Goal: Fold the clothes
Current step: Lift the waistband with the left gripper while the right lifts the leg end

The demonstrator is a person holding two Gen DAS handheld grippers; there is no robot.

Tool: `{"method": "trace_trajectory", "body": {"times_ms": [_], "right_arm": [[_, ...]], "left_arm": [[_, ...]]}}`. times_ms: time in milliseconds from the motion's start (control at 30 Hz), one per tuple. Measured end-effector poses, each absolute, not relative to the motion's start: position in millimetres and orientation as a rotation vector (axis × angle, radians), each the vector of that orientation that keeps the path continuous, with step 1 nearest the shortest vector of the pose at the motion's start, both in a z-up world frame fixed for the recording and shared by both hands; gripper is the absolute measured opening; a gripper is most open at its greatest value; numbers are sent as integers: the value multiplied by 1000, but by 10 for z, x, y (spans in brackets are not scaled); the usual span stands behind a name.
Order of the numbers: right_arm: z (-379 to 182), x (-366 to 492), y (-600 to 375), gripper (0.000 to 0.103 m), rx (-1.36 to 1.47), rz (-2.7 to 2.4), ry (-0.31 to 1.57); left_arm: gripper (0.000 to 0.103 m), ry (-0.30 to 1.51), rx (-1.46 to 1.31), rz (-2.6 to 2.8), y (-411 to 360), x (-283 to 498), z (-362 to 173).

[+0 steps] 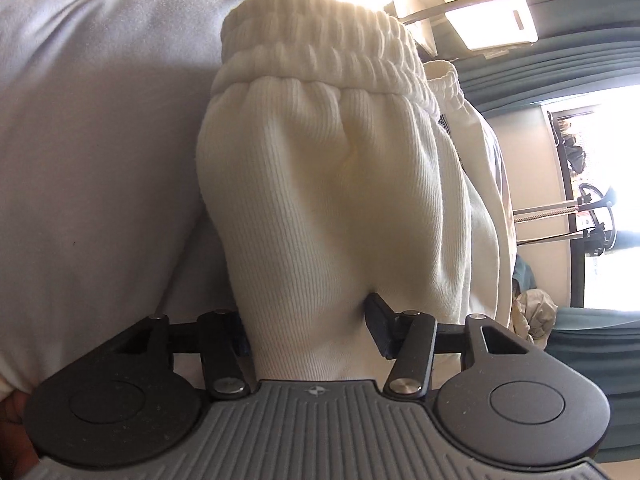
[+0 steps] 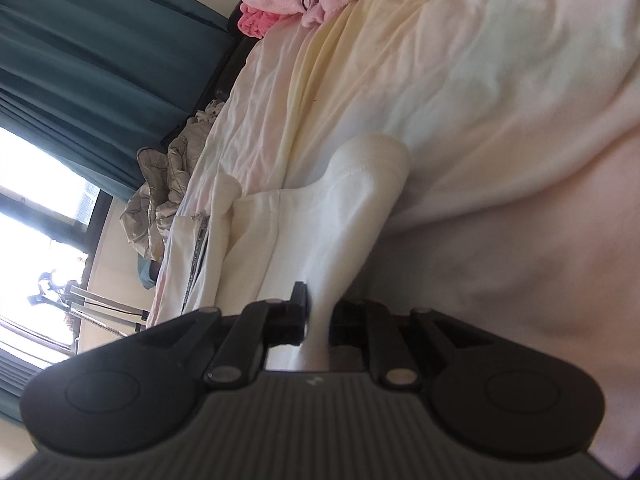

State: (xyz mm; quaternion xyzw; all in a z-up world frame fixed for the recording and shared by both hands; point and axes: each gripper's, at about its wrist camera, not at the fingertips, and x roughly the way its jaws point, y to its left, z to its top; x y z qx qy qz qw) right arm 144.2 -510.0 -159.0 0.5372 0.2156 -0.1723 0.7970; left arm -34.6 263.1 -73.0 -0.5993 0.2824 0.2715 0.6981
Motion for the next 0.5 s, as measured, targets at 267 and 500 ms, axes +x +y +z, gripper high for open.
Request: {"method": "trace_trajectory", "body": {"times_ms": [267,500], "right_arm": [[-1501,1382,-5043,5,1133,-286,437],[-1035,1019,-4971,5,1140,-297,275]], "left_arm": [[12,552,-1315,533,2567,-416,-395],[11,445,-1311,349,2569,-678,110]]}}
